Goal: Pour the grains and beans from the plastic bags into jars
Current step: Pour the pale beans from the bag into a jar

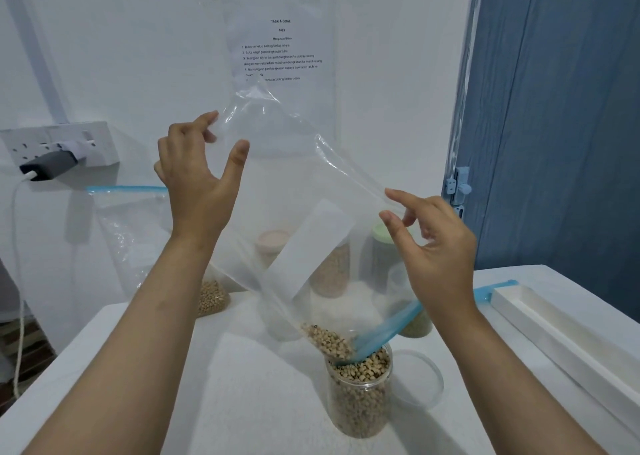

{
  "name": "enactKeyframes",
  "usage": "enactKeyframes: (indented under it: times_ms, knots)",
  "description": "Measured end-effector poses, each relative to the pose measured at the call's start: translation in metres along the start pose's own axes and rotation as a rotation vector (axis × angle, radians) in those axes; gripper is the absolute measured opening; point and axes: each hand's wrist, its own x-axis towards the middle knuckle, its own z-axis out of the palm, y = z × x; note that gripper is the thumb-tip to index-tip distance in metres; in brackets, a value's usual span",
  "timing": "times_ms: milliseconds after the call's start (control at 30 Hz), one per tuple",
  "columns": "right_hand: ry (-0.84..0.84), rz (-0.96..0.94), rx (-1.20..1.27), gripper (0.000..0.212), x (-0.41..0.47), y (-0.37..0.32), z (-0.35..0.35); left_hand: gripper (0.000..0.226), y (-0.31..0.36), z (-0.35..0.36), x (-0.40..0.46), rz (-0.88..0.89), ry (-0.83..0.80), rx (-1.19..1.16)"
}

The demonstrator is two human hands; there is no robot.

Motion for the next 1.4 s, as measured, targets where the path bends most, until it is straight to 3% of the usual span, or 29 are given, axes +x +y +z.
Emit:
enactKeyframes:
  times_ms: [367,733,1400]
  knots:
    - [0.039,-0.083,-0.031,0.025,-0.006,-0.002,0.005,0.079,-0.024,0.008,-0.055,-0.215,0.039,0.016]
    - [0.038,-0.009,-0.014,0.027,-0.007,0.003,-0.005,0.077,-0.006,0.004,-0.018,-0.071,-0.021,0.045]
    - [0.083,-0.015,-0.025,0.029,-0.006,0.011,-0.015,0.076,0.014,0.011,-0.006,-0.015,-0.028,0.037]
